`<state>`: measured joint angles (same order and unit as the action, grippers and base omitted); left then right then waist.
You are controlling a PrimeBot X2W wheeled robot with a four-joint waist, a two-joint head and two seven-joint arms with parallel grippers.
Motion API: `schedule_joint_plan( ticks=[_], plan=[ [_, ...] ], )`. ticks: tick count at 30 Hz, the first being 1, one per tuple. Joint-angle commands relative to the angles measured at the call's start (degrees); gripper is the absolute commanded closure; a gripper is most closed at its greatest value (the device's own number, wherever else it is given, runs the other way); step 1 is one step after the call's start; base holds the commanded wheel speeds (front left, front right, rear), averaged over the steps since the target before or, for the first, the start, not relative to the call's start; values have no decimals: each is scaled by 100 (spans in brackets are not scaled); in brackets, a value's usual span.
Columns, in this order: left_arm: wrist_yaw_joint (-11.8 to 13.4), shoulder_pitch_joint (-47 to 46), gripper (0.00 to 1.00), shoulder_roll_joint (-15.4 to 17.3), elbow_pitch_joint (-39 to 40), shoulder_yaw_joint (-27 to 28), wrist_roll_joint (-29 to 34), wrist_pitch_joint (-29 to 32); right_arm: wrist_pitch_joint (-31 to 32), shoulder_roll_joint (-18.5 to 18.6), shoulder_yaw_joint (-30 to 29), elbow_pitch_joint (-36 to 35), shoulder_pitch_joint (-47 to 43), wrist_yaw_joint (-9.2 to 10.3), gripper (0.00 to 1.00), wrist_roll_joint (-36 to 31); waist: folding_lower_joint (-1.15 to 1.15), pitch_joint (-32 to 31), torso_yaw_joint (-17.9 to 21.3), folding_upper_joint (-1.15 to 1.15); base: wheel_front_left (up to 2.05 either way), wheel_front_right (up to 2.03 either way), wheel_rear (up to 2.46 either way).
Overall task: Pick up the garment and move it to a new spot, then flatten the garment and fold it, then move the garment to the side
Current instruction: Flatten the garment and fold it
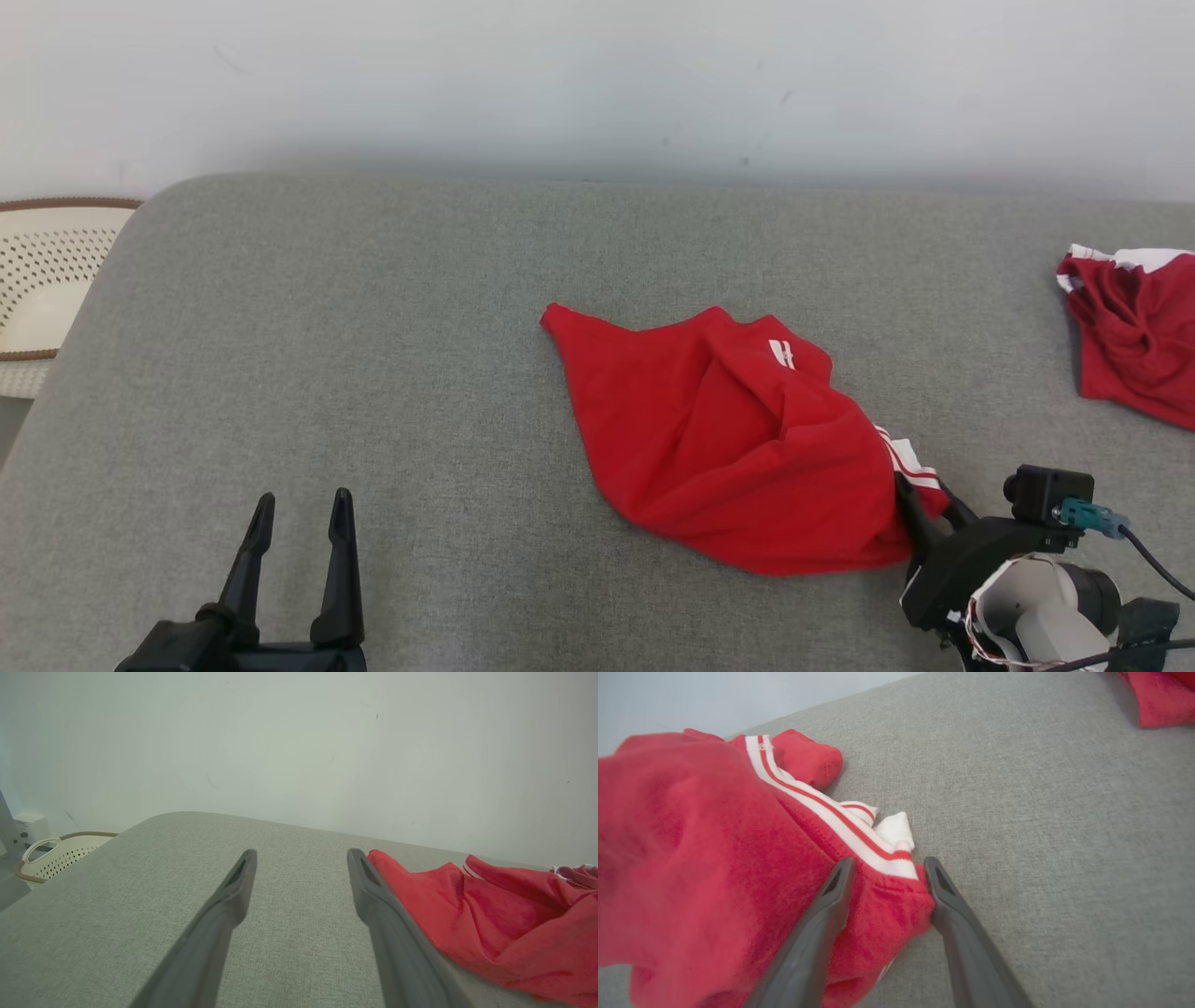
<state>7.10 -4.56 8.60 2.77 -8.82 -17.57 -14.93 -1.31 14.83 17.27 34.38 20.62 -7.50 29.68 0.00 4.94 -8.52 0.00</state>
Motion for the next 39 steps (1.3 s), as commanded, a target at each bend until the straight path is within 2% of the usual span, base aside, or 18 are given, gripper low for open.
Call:
schedule_joint_plan(
  ticks=[1,8,12,18,21,22,23,27,35,39],
  plan=[
    [-42,-48,0,-30,-23,58,69,-17,-93,43,119,43,101,2,100,77,0,75,-38,0,0,0,0],
    [-139,-45,0,-151,-121,223,159,-17,-732,131,349,-83,312,2,100,348,0,72,56,0,0,0,0],
    [-193,-23,0,-219,-166,291,197,-17,-1000,207,303,-416,352,3,100,605,0,16,154,0,0,0,0],
    [-284,49,0,-295,-231,393,262,-17,-1063,353,103,-1159,250,3,100,761,0,-74,293,0,0,0,0],
    [-290,86,0,-320,-250,421,274,-17,-964,380,34,-1441,105,2,100,777,0,-119,333,0,0,0,0],
    [-316,114,0,-340,-270,450,298,-17,-846,363,-40,-1782,-62,3,100,821,0,-170,365,0,0,0,0],
    [-316,114,0,-340,-270,450,298,-17,-846,363,-40,-1782,-62,3,100,821,0,-170,365,0,0,0,0],
    [-347,162,0,-387,-276,499,321,-17,-490,273,-230,-2527,-519,3,100,851,0,-229,437,0,0,0,0],
    [-421,245,0,-441,-287,600,372,-17,385,-243,-636,-3952,-1388,2,100,1018,0,-311,580,0,0,0,0],
    [-445,246,0,-471,-291,628,391,-17,749,-447,-845,-4431,-1633,1,100,866,0,-338,613,0,0,0,0]
  ],
)
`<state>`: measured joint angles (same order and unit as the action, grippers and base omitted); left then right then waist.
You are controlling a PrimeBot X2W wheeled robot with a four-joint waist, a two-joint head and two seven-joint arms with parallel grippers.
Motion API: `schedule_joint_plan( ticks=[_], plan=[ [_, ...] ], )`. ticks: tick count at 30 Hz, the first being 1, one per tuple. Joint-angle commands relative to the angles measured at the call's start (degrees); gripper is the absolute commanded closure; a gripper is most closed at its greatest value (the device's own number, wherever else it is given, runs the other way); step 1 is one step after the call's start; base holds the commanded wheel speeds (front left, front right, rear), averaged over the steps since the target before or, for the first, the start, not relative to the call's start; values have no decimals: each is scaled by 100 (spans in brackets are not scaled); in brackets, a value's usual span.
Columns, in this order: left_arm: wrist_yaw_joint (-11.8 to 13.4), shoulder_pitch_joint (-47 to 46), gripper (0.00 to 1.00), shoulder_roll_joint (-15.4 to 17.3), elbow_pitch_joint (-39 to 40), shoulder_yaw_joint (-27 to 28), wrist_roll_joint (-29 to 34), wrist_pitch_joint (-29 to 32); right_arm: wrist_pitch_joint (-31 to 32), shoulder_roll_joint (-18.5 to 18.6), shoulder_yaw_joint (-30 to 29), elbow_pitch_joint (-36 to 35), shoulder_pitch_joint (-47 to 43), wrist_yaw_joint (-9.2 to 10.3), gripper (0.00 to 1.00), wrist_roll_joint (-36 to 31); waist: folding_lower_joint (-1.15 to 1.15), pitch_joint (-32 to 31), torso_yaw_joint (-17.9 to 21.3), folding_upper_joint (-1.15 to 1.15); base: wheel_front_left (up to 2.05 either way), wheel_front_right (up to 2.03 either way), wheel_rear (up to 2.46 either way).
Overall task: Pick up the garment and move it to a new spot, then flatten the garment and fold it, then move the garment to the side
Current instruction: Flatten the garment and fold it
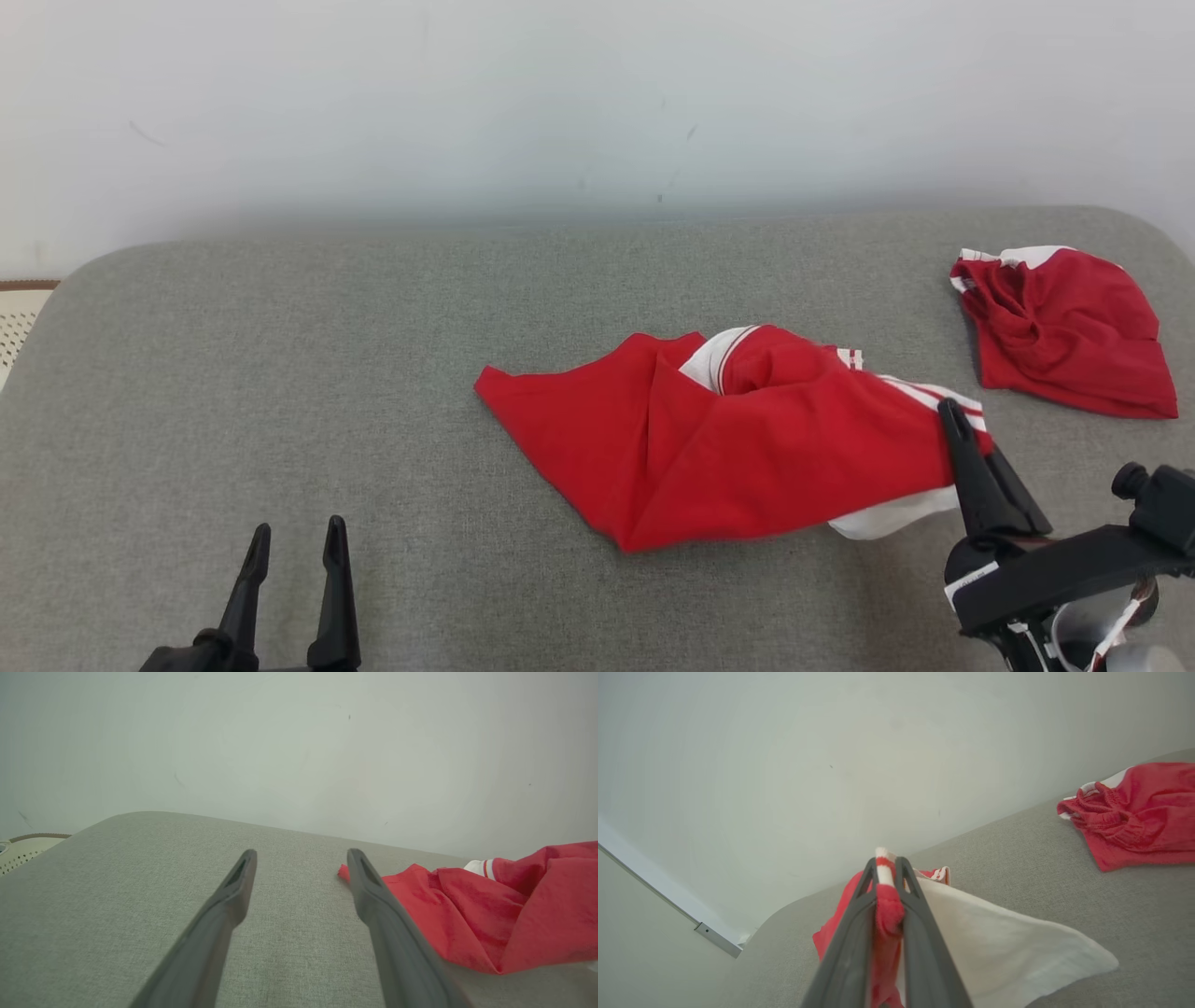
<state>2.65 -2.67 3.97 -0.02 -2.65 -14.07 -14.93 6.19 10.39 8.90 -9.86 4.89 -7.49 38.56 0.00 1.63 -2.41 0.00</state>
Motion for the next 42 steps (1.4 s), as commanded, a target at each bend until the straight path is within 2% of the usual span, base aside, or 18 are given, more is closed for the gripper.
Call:
schedule_joint_plan(
  ticks=[1,4,9,15,26,31,32,33,37,42],
  plan=[
    [-14,54,0,-12,-18,10,46,-17,84,-72,-52,-51,-115,0,100,-35,0,-14,-2,0,0,0,0],
    [-49,33,0,-31,-36,-8,54,-17,268,-225,-193,-55,-204,0,100,-28,0,-23,-31,0,0,0,0],
    [-99,-24,0,-54,-72,-35,63,-17,279,-203,-262,375,-7,0,100,-300,0,12,-113,0,0,0,0],
    [-154,-137,0,-78,-131,-78,89,-17,-134,-69,-107,1505,725,0,100,-476,0,126,-285,0,0,0,0],
    [-233,-288,0,-96,-212,-115,123,-17,-1008,155,88,3712,2003,0,100,-357,0,284,-510,0,0,0,0],
    [-237,-329,0,-99,-231,-135,139,-17,-1443,245,355,4334,2326,0,100,-401,0,314,-587,0,0,0,0],
    [-238,-327,0,-100,-234,-136,144,-17,-1561,269,415,4478,2389,0,55,-429,0,318,-602,0,0,0,0],
    [-237,-321,0,-101,-238,-140,146,-17,-1657,263,473,4603,2440,0,0,-423,0,317,-611,0,0,0,0],
    [-217,-281,0,-102,-238,-106,141,-17,-1946,342,658,4901,2590,0,0,-386,0,306,-592,0,0,0,0],
    [-198,-256,0,-105,-207,-83,133,-17,-2111,475,766,4823,2589,0,0,-244,0,293,-479,0,0,0,0]
  ],
)
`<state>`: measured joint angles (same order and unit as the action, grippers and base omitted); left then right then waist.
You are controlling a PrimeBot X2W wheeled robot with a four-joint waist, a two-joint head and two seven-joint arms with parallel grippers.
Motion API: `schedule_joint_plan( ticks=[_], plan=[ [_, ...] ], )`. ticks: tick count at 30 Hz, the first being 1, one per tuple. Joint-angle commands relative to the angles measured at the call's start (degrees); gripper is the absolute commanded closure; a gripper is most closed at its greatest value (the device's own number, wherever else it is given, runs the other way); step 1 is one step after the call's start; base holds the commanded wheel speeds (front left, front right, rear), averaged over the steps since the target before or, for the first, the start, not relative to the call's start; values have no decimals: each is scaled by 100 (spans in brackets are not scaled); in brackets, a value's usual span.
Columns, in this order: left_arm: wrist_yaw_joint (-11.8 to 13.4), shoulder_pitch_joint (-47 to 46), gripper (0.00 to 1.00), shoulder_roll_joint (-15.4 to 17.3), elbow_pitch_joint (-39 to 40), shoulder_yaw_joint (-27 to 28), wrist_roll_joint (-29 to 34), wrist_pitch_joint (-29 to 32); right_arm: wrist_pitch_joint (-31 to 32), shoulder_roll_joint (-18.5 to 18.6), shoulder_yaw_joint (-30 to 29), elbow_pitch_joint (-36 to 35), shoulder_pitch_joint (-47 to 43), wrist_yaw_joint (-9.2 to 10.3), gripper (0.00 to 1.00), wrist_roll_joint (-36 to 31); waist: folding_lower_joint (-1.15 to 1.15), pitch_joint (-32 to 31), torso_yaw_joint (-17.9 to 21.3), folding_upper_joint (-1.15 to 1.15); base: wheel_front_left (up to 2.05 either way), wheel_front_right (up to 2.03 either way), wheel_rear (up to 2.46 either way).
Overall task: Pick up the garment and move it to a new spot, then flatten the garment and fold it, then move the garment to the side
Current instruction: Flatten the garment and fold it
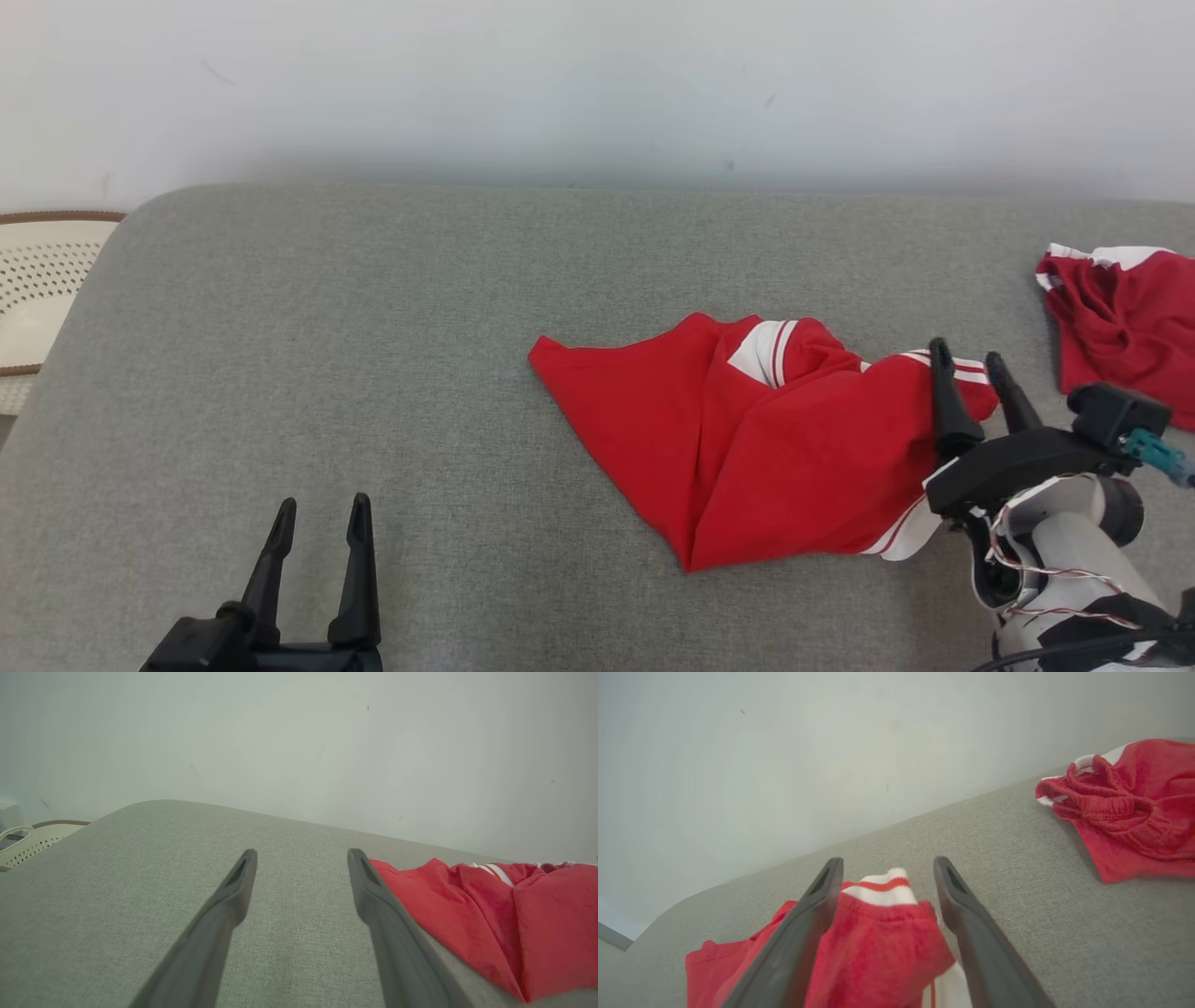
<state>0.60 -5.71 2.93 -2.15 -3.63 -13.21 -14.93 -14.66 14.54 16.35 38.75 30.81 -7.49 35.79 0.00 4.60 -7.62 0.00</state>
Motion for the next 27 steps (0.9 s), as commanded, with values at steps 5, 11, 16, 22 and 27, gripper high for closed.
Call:
schedule_joint_plan(
  ticks=[5,11,16,22,27],
  plan=[
    [38,78,0,-1,35,-6,1,-17,-62,297,-158,-439,-276,0,0,39,0,5,126,0,0,0,0],
    [66,108,0,-1,86,-3,-30,-17,-14,563,-285,-832,-799,0,0,-129,0,25,198,0,0,0,0],
    [73,83,0,-1,107,-9,-49,-17,358,766,-39,-905,-1044,0,0,-195,0,77,221,0,0,0,0],
    [60,2,0,-1,97,-43,-39,-17,691,919,171,-670,-1000,0,0,-338,0,141,167,0,0,0,0],
    [69,-14,0,-1,99,-46,-45,-17,860,938,343,-310,-831,0,0,-443,0,206,95,0,0,0,0]
  ],
)
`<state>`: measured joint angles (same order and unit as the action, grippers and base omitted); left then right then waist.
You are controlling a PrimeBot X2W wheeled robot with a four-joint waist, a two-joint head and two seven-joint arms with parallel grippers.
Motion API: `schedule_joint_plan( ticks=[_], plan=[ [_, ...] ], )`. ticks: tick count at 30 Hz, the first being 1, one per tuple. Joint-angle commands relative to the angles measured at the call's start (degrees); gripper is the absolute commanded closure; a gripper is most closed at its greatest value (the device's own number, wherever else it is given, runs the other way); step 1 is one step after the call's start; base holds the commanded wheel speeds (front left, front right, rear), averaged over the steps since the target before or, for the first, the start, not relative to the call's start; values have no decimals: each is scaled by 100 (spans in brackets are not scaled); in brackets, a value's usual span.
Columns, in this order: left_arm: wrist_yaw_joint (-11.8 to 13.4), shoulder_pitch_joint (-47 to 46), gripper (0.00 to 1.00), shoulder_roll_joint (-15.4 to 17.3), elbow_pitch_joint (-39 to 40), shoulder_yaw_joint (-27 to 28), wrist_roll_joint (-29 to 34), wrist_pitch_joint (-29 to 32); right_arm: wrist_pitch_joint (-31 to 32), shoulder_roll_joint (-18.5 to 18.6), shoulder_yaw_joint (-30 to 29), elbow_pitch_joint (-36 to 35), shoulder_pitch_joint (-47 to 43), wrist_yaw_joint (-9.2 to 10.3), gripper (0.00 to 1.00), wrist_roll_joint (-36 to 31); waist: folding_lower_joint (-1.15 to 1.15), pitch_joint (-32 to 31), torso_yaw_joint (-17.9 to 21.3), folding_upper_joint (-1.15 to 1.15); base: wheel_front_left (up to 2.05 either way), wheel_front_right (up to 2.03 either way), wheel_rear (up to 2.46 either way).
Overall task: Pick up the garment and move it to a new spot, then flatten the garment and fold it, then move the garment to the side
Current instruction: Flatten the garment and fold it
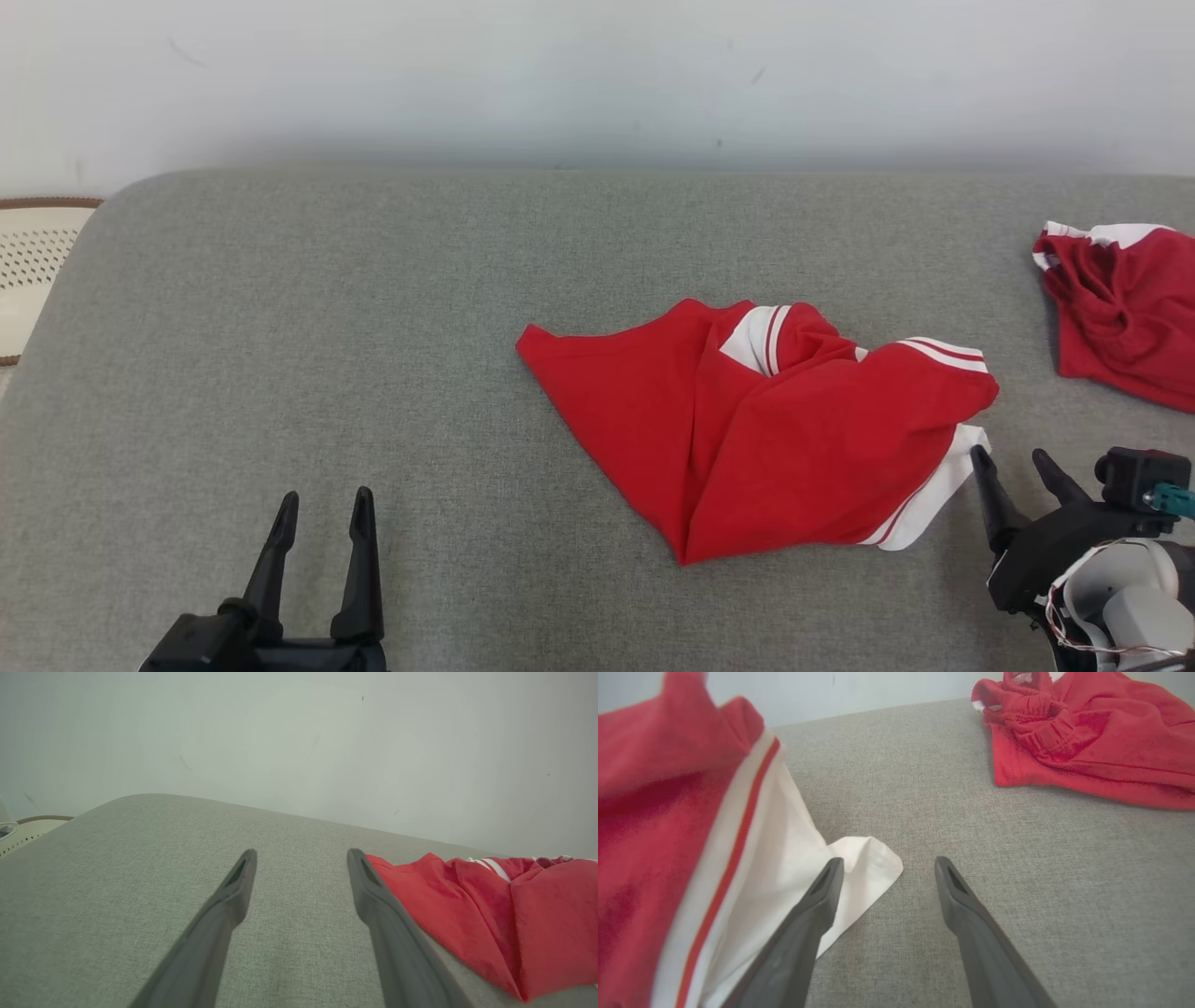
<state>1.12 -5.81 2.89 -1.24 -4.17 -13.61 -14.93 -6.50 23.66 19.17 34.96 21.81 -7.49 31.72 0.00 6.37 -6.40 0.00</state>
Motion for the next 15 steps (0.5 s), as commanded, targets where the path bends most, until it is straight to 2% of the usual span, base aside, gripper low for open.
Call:
schedule_joint_plan(
  ticks=[1,15],
  plan=[
    [21,-14,0,1,13,-1,-7,-17,78,58,120,152,112,0,0,-98,0,46,-43,0,0,0,0],
    [29,-135,0,2,42,-87,-28,-18,171,29,668,1178,1026,0,0,34,0,321,-196,0,0,0,0]
  ],
)
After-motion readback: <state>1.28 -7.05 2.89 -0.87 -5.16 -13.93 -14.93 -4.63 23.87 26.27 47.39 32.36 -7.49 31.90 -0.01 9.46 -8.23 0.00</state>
